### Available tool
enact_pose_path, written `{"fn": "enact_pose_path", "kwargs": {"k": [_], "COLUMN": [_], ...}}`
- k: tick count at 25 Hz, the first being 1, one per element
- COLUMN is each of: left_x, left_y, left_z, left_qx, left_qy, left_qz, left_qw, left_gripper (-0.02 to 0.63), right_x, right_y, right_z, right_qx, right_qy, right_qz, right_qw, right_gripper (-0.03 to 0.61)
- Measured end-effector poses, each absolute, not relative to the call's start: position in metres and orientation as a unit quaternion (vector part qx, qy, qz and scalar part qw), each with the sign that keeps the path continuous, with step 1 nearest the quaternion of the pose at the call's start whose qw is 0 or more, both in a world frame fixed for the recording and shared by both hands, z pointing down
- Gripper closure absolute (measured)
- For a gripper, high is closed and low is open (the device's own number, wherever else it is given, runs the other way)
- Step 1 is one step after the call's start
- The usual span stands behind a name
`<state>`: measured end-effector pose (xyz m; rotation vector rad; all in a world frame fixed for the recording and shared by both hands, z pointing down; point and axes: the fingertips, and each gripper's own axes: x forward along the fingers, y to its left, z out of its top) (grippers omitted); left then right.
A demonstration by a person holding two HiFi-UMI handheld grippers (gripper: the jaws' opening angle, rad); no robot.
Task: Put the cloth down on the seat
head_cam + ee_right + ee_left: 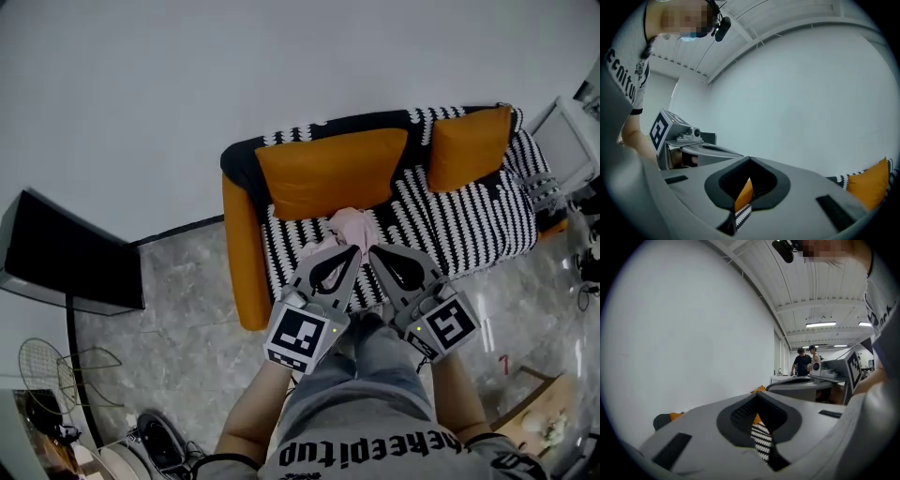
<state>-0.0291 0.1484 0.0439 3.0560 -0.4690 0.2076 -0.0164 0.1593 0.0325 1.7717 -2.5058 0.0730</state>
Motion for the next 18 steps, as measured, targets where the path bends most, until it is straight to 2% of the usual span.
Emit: {"fn": "enact_pose_path", "kwargs": {"k": [18], "left_x": [-0.044], "left_y": [0.152], "left_z": [0.025], "left_qx": [0.988], "left_qy": [-0.149], "left_qz": [0.044], "left_qw": [0.009], "left_gripper": [0.589], "right_x": [-0.036], "right_y": [0.16], "right_z": [0.021], "right_qx": [0.572], "right_qy": [-0.819], "right_qz": [0.003], "right_qw": [0.048], "right_gripper": [0.588]}}
